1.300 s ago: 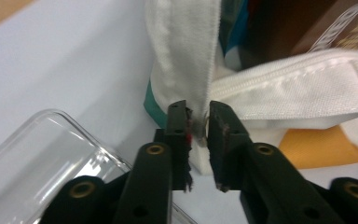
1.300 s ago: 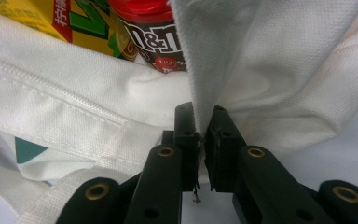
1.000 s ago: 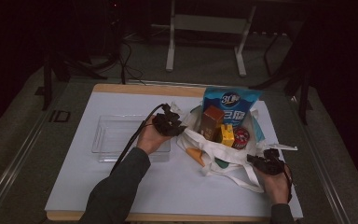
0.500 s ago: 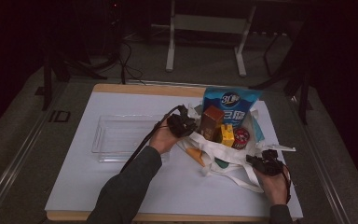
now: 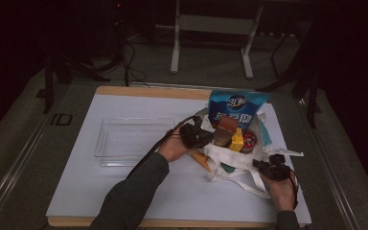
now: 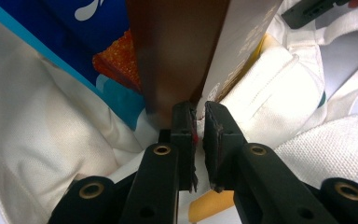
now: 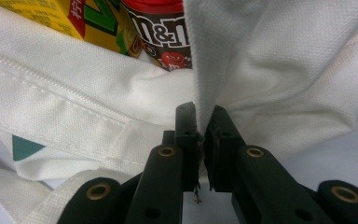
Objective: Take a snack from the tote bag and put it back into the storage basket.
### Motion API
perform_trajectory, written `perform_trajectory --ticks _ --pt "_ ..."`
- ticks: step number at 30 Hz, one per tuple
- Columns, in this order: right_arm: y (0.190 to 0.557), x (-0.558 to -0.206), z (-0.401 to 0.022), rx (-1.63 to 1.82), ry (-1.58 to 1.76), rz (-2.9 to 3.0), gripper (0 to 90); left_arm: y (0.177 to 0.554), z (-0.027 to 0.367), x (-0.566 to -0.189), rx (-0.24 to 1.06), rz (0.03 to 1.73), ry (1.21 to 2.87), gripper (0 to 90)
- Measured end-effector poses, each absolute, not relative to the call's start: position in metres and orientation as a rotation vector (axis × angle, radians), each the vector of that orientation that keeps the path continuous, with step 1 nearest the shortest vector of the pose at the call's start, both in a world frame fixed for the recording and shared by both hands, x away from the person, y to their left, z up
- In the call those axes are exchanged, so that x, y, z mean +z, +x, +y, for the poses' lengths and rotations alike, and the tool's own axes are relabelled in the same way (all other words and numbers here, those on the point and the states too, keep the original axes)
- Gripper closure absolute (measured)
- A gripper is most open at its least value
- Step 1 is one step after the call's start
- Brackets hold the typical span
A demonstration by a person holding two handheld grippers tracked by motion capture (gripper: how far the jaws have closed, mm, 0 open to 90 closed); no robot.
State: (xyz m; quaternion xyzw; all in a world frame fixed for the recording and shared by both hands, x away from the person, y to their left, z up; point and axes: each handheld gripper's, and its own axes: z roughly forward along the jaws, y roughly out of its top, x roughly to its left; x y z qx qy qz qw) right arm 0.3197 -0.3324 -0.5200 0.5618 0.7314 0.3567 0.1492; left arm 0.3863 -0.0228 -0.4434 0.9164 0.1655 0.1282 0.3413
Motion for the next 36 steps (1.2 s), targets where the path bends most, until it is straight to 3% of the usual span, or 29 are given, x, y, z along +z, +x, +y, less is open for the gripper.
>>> perform_trajectory --ticks 5,12,14,18,22,24,36 --pt "0.32 -0.521 -0.334 1.042 1.618 2.101 84.7 0.389 -0.021 -0.437 0.303 0.432 2.343 76.0" --pt "0.32 -0.521 -0.333 1.039 1.617 2.099 84.7 0.387 -0.029 -0.437 0.286 0.502 2.323 78.7" --pt "0.32 -0.521 -0.333 1.037 1.618 2.098 84.8 0.385 -0.031 -0.437 0.228 0.484 2.318 79.6" --pt "0.319 -0.521 -0.333 1.042 1.616 2.098 84.8 0.383 -0.031 -0.437 0.252 0.45 2.337 79.2" --pt "0.319 -0.521 -0.334 1.044 1.614 2.098 84.8 0.385 -0.027 -0.433 0.279 0.427 2.329 71.9" --pt "0.319 -0.522 -0.334 1.051 1.616 2.098 84.8 0.386 -0.026 -0.43 0.286 0.427 2.331 61.0" --pt "0.319 -0.522 -0.334 1.049 1.609 2.1 84.7 0.402 -0.016 -0.399 0.331 0.454 2.291 42.7"
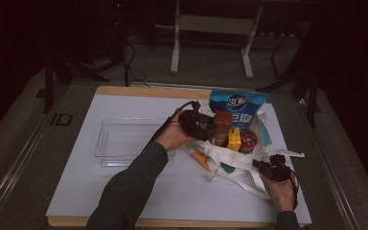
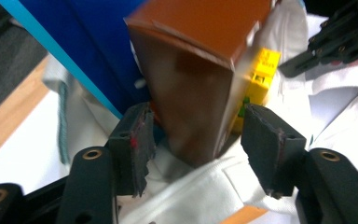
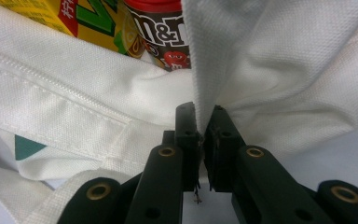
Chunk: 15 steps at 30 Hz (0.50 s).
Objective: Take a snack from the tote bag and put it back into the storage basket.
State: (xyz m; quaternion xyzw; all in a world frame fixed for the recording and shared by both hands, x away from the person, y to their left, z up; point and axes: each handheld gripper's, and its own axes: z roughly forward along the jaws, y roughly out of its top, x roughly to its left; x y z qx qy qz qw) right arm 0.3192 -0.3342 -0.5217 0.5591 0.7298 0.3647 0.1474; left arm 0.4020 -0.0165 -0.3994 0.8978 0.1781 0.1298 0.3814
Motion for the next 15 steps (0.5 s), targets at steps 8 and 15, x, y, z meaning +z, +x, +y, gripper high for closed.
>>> perform_trajectory --ticks 8,15 --pt "0.319 -0.522 -0.334 1.055 1.608 2.099 84.7 0.414 -0.018 -0.389 0.317 0.415 2.258 26.6" --pt "0.319 -0.522 -0.335 1.059 1.611 2.1 84.7 0.424 -0.026 -0.387 0.276 0.366 2.26 23.6"
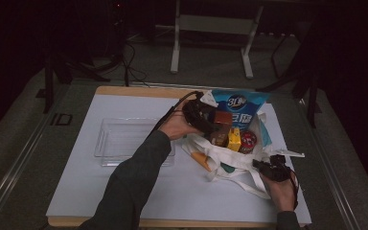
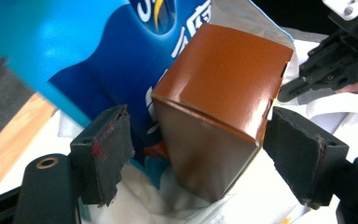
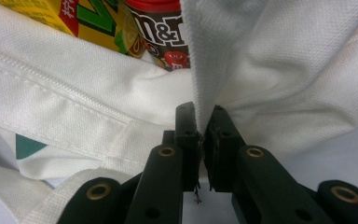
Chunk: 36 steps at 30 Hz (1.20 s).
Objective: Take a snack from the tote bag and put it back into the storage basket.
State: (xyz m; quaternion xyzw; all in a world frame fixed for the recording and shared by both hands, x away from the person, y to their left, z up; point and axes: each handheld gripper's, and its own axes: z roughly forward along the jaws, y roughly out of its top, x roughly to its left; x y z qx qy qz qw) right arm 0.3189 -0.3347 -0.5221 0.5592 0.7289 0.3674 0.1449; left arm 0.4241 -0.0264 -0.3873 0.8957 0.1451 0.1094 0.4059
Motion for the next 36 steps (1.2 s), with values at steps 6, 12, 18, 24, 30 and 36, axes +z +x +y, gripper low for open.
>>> perform_trajectory --ticks 6,12,18,24,30,36 --pt "0.319 -0.522 -0.335 1.06 1.615 2.1 84.6 0.43 -0.032 -0.39 0.246 0.361 2.254 20.1" --pt "0.318 -0.523 -0.335 1.061 1.611 2.102 84.6 0.431 -0.04 -0.391 0.272 0.341 2.244 22.1" --pt "0.318 -0.523 -0.335 1.064 1.613 2.102 84.6 0.429 -0.049 -0.395 0.27 0.32 2.258 26.9" --pt "0.318 -0.523 -0.335 1.065 1.611 2.104 84.7 0.422 -0.05 -0.391 0.229 0.298 2.256 37.7" --pt "0.318 -0.523 -0.335 1.063 1.606 2.104 84.6 0.422 -0.053 -0.398 0.221 0.303 2.215 34.5" --pt "0.318 -0.524 -0.336 1.078 1.608 2.106 84.7 0.423 -0.059 -0.406 0.225 0.301 2.199 32.3"
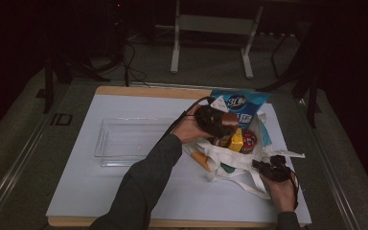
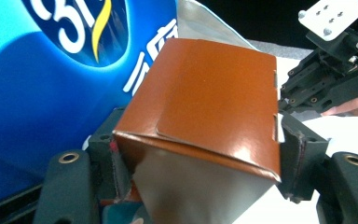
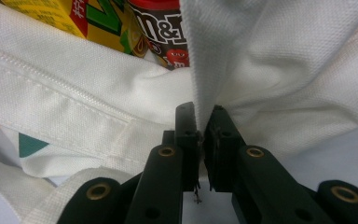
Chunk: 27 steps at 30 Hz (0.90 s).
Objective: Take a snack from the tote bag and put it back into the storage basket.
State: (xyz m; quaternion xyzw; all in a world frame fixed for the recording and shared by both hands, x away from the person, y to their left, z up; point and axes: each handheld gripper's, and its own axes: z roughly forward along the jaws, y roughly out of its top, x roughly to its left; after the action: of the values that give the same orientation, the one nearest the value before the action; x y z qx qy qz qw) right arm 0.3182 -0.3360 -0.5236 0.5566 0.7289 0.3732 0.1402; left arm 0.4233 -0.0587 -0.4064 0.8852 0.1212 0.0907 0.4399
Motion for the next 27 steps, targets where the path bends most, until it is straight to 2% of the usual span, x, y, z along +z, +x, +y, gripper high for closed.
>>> perform_trajectory --ticks 13,21,22,23,27 --pt "0.318 -0.524 -0.337 1.085 1.611 2.105 84.7 0.424 -0.059 -0.42 0.171 0.381 2.031 31.2" --pt "0.318 -0.525 -0.337 1.093 1.607 2.103 84.7 0.418 -0.057 -0.417 0.196 0.368 2.035 33.4" --pt "0.318 -0.525 -0.337 1.094 1.607 2.103 84.7 0.417 -0.055 -0.416 0.199 0.365 2.024 35.3" --pt "0.318 -0.525 -0.337 1.098 1.61 2.103 84.7 0.417 -0.052 -0.414 0.194 0.378 2.005 41.7" --pt "0.317 -0.525 -0.337 1.103 1.61 2.098 84.6 0.416 -0.044 -0.408 0.197 0.394 1.989 42.5"
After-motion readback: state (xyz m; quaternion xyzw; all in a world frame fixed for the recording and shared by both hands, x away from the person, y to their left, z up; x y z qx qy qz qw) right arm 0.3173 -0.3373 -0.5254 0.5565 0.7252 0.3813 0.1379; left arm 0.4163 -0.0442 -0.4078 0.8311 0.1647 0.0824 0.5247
